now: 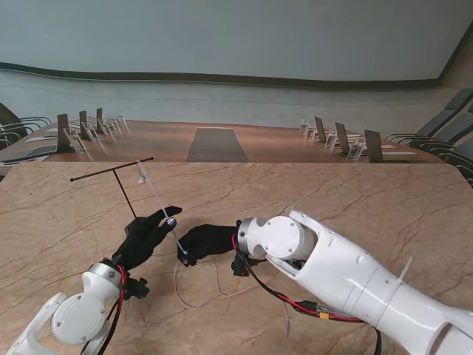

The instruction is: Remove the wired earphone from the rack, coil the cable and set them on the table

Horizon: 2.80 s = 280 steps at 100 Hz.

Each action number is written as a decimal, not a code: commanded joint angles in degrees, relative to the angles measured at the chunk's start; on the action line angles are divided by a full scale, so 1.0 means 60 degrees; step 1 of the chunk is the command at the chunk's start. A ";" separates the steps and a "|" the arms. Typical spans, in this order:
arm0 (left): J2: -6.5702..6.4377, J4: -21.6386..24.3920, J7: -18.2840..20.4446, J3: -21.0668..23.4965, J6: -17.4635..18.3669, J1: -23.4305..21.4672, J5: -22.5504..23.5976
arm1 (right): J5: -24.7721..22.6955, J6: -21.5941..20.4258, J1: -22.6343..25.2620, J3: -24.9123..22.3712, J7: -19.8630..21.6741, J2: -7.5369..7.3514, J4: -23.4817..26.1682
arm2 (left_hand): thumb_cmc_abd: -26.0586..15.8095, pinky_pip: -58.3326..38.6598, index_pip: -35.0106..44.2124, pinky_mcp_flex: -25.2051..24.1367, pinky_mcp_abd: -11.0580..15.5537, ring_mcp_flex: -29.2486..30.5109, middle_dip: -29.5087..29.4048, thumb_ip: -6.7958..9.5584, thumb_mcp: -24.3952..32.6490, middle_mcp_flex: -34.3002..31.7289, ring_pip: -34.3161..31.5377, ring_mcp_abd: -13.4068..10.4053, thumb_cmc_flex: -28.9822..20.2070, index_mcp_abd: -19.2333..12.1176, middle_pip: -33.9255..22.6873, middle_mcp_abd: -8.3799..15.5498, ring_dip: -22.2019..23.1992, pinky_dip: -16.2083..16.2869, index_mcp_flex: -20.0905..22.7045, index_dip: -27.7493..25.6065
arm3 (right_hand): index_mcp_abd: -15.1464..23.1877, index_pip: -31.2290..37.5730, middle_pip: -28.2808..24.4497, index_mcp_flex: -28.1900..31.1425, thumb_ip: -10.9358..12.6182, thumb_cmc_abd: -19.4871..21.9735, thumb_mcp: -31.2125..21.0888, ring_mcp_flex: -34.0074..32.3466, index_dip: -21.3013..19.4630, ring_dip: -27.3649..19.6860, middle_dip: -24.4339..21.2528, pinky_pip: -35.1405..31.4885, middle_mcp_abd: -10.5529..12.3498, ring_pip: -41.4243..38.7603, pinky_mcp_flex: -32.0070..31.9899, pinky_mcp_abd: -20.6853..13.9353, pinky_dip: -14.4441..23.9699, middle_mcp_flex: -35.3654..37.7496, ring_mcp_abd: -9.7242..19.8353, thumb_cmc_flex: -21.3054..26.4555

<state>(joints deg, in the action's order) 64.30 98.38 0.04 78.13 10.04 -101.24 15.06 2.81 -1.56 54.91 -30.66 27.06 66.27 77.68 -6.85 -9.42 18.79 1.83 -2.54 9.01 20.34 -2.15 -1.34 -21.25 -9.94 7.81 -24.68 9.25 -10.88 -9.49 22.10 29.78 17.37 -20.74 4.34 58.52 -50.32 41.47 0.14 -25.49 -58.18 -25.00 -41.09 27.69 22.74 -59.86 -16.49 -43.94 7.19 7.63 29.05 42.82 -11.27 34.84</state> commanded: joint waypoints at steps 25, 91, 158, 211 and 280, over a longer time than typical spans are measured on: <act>0.0145 -0.0410 -0.0017 -0.0451 -0.0071 0.0665 -0.0397 | 0.0044 -0.0075 0.0051 0.0063 0.0144 -0.0035 0.0141 | 0.0048 -0.1542 -0.0454 -0.0521 0.0479 -0.0098 -0.0173 -0.0111 -0.0125 -0.0181 -0.0136 -0.0015 0.0329 0.0062 0.0260 -0.0002 -0.0204 -0.0519 0.0144 0.0107 | 0.1123 0.1288 -0.0244 0.0976 0.0560 -0.0036 -0.0857 -0.0281 -0.0587 0.0126 -0.0045 -0.0434 -0.0437 -0.0269 0.0095 -0.0104 -0.0167 0.0268 0.0193 0.0567; 0.0190 -0.0581 0.0057 -0.0214 0.0425 0.1149 -0.1003 | 0.0156 -0.0072 -0.0177 0.0242 0.0271 0.0023 0.0020 | 0.0045 -0.4017 -0.0240 -0.0428 0.0220 0.0671 -0.0552 -0.0057 -0.0003 -0.1014 -0.0708 0.0185 -0.0304 -0.0228 -0.0018 -0.0112 -0.0464 -0.1343 -0.0106 -0.0014 | 0.1107 0.1269 -0.0269 0.0900 0.0565 -0.0033 -0.0848 -0.0300 -0.0515 0.0120 -0.0041 -0.0481 -0.0454 -0.0295 0.0103 -0.0081 -0.0210 0.0265 0.0171 0.0570; 0.0161 -0.0179 0.0280 -0.0098 0.0769 0.1415 -0.1359 | 0.0188 0.0124 -0.0488 0.0415 0.0216 0.0193 -0.0284 | -0.0432 -0.4681 -0.0167 -0.0202 0.0041 0.1146 -0.0469 -0.0089 -0.0032 -0.1641 -0.0976 0.0361 -0.1091 -0.0450 -0.0027 -0.0224 -0.0493 -0.1562 0.0035 -0.0092 | 0.1260 0.1788 -0.0497 -0.1569 0.0238 -0.0186 0.0782 0.0383 0.1688 0.0064 0.0406 -0.0283 -0.0247 -0.0177 -0.0206 -0.0201 -0.0283 -0.0979 0.0328 0.0192; 0.0121 -0.0043 0.0376 0.0152 0.1029 0.1424 -0.1323 | 0.0089 0.0050 -0.0514 0.0568 0.0003 0.0332 -0.0605 | -0.0718 -0.4835 0.0091 -0.0123 0.0037 0.1278 -0.0436 -0.0151 -0.0110 -0.1803 -0.1049 0.0355 -0.1729 -0.0480 -0.0030 -0.0209 -0.0513 -0.1614 0.0126 -0.0187 | 0.0740 0.0961 0.0522 -0.3822 -0.0272 0.0193 0.2093 0.1745 0.3222 -0.0379 0.0020 0.0748 0.0697 0.0931 -0.0885 -0.0720 -0.0427 -0.3185 0.1001 -0.0556; 0.0113 0.0064 0.0389 0.0295 0.1290 0.1438 -0.1392 | 0.0399 -0.0283 -0.0703 0.0949 -0.0302 0.0745 -0.0967 | -0.0810 -0.4832 0.0145 -0.0070 0.0040 0.1336 -0.0447 -0.0181 -0.0139 -0.1895 -0.1082 0.0356 -0.2013 -0.0470 -0.0039 -0.0244 -0.0554 -0.1668 0.0298 -0.0185 | 0.2244 -0.1111 0.2276 -0.3787 -0.0661 0.0969 0.4654 0.2371 0.2325 -0.0936 -0.0654 0.2093 0.1892 0.2600 -0.1292 -0.1122 -0.0369 -0.3807 0.1451 -0.1282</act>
<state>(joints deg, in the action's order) 64.90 98.18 2.49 79.89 17.64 -92.26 6.70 5.05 -2.72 50.81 -25.40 25.63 69.83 72.03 -8.83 -36.92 18.10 1.20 -3.34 16.22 18.39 -2.15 -1.19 -31.49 -16.16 9.98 -35.35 8.13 -10.92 -10.95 19.73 20.75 18.01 -21.50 13.57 50.60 -36.60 15.42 -1.36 -20.90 -33.62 -12.12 -24.87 22.54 18.98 -48.60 -6.30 -29.33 0.28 2.99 27.02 20.51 -4.17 27.52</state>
